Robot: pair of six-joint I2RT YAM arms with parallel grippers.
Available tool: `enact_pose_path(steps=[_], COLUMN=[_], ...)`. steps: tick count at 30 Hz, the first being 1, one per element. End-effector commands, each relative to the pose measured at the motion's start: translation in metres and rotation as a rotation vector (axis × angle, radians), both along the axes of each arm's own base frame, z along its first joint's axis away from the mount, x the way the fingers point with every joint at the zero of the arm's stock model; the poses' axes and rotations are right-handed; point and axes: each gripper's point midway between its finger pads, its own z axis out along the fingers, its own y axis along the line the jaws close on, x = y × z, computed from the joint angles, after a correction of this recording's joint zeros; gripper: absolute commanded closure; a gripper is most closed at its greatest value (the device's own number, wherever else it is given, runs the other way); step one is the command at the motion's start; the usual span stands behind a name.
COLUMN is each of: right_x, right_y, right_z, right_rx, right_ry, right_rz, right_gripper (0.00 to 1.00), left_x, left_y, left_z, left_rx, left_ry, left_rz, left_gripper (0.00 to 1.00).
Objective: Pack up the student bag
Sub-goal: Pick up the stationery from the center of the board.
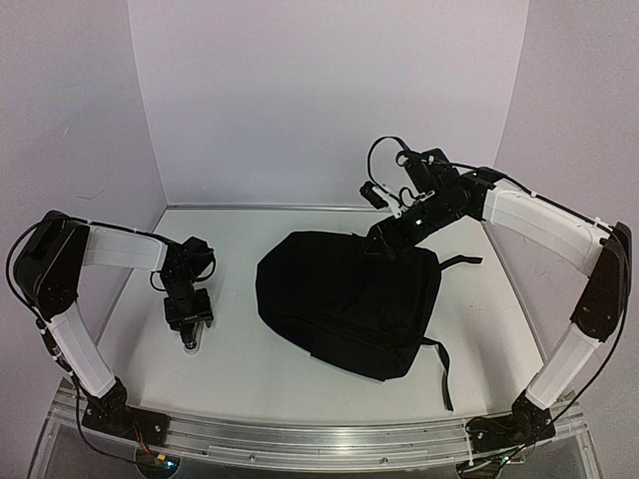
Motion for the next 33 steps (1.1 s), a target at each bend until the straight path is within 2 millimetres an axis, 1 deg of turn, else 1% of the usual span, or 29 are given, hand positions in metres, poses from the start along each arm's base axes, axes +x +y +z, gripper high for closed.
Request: enact_pose_path(steps=[1,3,7,9,12,14,15,16,18,26,30,33], right_x=[0.001,0.001,0.000,0.000,-0.001,-0.001,-0.001,-0.001,-0.001,0.006,0.017,0.026], right_y=[0.003,0.002,0.001,0.000,0.000,0.000,0.000,0.001,0.001,0.010,0.016,0.019], right_z=[0.006,0.005,0.002,0.001,0.001,-0.001,-0.001,-0.002,-0.004,-0.009,-0.020,-0.028], right_rx=[0.020,0.018,0.013,0.011,0.009,0.009,0.009,0.009,0.010,0.033,0.011,-0.023], right_ry=[0.004,0.006,0.013,0.015,0.011,0.017,0.018,0.023,0.031,0.062,0.058,0.040], right_rz=[-0.005,-0.008,-0.010,-0.010,-0.008,-0.010,-0.011,-0.012,-0.013,-0.044,-0.124,-0.191], right_gripper=[0.25,0.25,0.25,0.25,0.25,0.26,0.26,0.26,0.26,0.30,0.35,0.37], left_x=[0.000,0.003,0.009,0.013,0.018,0.023,0.027,0.030,0.035,0.043,0.046,0.049], left_y=[-0.030,-0.039,-0.046,-0.047,-0.049,-0.051,-0.050,-0.050,-0.054,-0.066,-0.085,-0.097], left_z=[-0.020,-0.019,-0.020,-0.015,-0.002,0.014,0.021,0.031,0.051,0.122,0.159,0.181], left_rx=[-0.107,-0.123,-0.091,-0.060,-0.049,-0.071,-0.065,-0.075,-0.109,-0.210,-0.340,-0.427], left_ry=[0.016,0.006,0.006,-0.005,-0.043,-0.084,-0.110,-0.142,-0.194,-0.356,-0.456,-0.521], left_rz=[-0.049,-0.065,-0.093,-0.102,-0.096,-0.086,-0.079,-0.076,-0.074,-0.102,-0.142,-0.167], left_gripper=[0.51,0.55,0.67,0.73,0.82,0.90,0.93,0.96,1.00,1.00,1.00,1.00])
